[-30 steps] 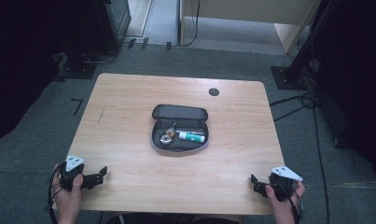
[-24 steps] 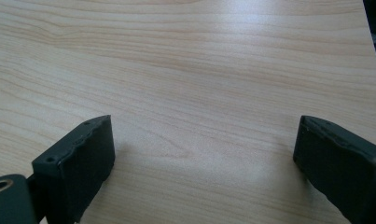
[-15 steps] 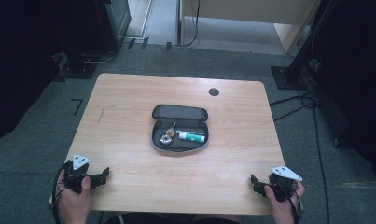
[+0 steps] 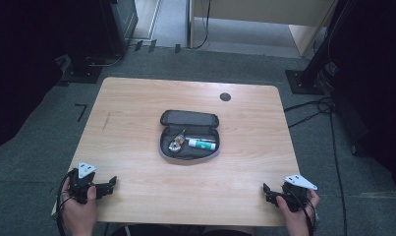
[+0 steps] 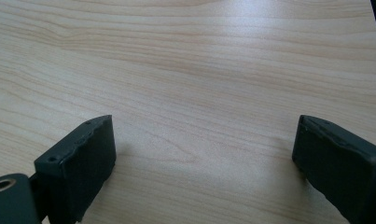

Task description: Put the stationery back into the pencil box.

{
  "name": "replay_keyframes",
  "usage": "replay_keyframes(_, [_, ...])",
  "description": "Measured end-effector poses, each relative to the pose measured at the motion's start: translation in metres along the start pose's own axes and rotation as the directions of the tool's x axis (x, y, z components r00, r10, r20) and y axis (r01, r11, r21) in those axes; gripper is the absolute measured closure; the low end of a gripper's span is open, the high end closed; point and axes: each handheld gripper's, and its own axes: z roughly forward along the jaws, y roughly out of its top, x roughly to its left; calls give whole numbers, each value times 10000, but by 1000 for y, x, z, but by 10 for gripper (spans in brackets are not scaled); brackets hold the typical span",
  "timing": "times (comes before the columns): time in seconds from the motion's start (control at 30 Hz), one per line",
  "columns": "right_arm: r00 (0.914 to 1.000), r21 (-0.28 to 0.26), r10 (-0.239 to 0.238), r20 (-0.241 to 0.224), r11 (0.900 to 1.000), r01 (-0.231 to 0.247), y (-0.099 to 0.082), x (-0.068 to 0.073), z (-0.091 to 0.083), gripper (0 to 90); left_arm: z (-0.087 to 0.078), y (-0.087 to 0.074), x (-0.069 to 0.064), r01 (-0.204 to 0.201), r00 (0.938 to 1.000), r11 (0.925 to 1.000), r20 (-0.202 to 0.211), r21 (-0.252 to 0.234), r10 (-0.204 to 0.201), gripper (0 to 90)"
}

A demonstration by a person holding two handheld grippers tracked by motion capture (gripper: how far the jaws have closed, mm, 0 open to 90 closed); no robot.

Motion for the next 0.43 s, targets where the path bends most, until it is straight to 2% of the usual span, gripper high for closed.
replay_keyframes(0.17, [10000, 7, 21, 12, 10000, -21, 0, 0, 0, 57, 0, 0, 0, 0, 10000, 10000, -2, 2, 0, 0])
replay_keyframes(0.27, [10000, 4, 16, 6, 10000, -16, 0, 0, 0, 58, 1, 2, -3, 263, 9993, 9997, -255, 14, -263, 0])
replay_keyframes(0.43, [10000, 10, -3, -17, 10000, 3, 0, 0, 0, 57, 2, 2, -3, 306, 9992, 9995, -271, 6, -306, 0])
